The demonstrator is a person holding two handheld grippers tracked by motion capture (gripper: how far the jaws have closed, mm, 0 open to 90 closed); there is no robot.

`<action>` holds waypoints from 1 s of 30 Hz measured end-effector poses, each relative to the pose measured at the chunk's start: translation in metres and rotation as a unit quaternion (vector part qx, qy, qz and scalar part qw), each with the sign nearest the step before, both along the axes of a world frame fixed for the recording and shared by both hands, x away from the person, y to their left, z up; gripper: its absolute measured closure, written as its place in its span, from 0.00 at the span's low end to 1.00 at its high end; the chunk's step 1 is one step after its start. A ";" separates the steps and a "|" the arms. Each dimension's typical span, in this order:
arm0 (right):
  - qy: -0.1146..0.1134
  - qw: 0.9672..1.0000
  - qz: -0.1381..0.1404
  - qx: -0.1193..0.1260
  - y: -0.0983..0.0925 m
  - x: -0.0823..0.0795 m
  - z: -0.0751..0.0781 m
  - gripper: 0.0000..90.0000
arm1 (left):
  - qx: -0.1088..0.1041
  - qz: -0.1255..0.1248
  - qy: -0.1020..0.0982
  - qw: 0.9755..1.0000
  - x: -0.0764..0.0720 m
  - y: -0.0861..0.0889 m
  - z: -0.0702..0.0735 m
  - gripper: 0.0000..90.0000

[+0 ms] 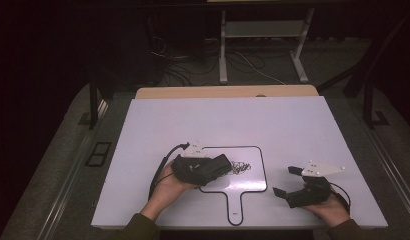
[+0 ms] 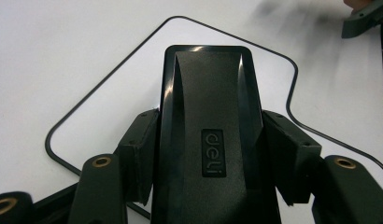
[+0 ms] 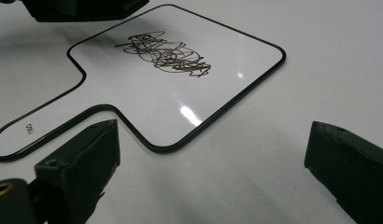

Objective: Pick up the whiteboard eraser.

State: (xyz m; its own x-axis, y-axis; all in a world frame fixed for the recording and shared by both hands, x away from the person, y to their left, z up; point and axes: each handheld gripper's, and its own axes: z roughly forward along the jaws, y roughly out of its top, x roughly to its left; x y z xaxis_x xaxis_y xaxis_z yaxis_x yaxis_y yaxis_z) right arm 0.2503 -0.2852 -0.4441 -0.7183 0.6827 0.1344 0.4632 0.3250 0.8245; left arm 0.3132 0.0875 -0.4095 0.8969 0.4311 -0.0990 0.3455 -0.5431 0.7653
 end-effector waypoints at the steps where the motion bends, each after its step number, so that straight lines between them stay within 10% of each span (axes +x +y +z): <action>1: 0.000 1.000 0.000 0.000 0.000 0.000 0.000 0.03 | 0.001 -0.002 0.000 1.000 0.003 0.000 0.000 0.44; 16: 0.000 1.000 -0.004 0.001 -0.001 0.000 0.000 0.03 | 0.000 0.005 -0.009 1.000 0.047 -0.015 0.002 0.44; 30: -0.002 1.000 -0.004 0.000 -0.001 0.000 0.000 0.03 | 0.031 0.013 -0.003 0.999 0.059 -0.022 -0.015 0.44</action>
State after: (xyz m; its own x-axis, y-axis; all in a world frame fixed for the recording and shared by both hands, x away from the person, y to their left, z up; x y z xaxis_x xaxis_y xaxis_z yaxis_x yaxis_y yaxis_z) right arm 0.2503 -0.2866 -0.4437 -0.7133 0.6884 0.1315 0.4621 0.3208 0.8268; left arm 0.3719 0.0657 -0.4249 0.8856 0.4598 -0.0659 0.3556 -0.5799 0.7330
